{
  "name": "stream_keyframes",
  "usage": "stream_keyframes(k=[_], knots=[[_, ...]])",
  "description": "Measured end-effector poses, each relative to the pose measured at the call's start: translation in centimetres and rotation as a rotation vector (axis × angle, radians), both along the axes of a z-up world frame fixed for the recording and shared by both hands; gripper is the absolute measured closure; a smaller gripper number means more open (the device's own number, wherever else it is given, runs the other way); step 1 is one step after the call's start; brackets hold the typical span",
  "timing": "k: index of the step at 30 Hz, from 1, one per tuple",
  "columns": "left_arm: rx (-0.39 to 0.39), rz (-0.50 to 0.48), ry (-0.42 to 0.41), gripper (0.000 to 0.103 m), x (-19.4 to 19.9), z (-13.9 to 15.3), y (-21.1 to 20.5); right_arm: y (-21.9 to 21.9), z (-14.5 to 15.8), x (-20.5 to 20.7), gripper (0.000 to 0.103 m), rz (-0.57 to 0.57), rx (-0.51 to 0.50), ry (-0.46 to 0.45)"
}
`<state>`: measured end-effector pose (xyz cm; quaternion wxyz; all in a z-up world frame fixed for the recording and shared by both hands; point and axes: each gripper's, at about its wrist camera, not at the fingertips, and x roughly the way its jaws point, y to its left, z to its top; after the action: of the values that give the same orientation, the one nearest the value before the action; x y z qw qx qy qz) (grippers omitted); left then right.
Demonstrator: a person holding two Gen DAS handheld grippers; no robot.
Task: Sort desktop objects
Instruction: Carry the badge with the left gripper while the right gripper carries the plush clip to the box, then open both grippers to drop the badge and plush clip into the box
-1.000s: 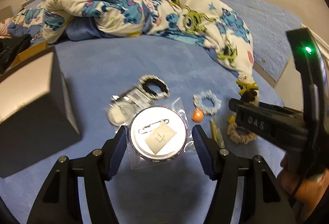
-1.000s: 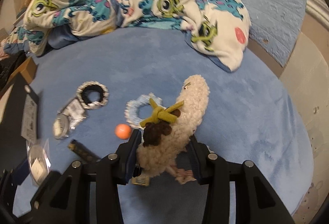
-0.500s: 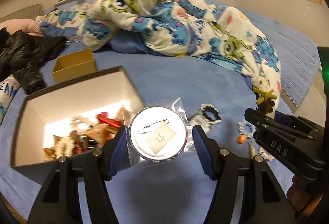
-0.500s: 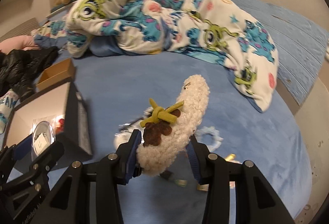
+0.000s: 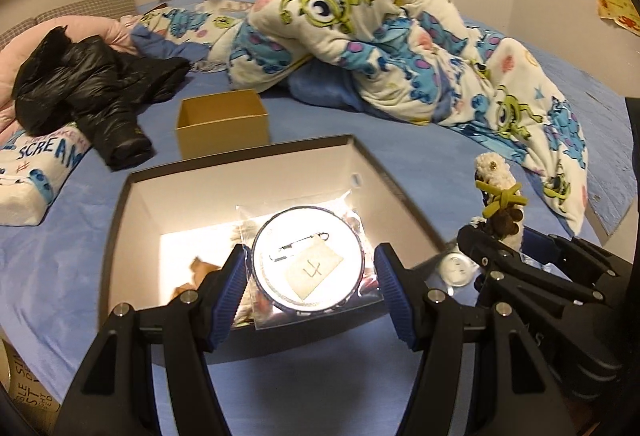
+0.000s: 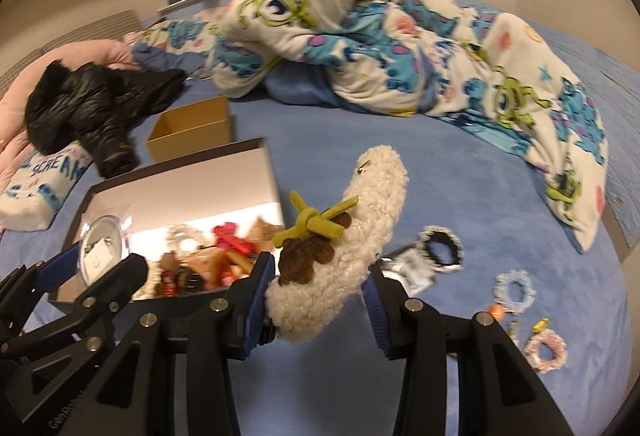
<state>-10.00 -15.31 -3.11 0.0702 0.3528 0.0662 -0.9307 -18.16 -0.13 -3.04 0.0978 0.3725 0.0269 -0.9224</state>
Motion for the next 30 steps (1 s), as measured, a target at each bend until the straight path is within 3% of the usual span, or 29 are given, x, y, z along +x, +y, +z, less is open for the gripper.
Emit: stream_keyframes(k=[9,19,30], knots=[[-0.005,0.069,-0.005,0.039,1.2,-0.4,-4.2,-5.0,-0.6,0.5,0.059,0.085,-0.009,-0.019],[-0.010,0.099,-0.020,0.039,0.8,-1.1,-6.0,-6.5,-1.1,-0.4,0.059,0.129,-0.038,-0.035],[0.003,0.110,-0.068,0.038,-0.7,-4.3,-6.9,-7.4,-3.6,-2.8,0.059,0.161,-0.069,-0.102]])
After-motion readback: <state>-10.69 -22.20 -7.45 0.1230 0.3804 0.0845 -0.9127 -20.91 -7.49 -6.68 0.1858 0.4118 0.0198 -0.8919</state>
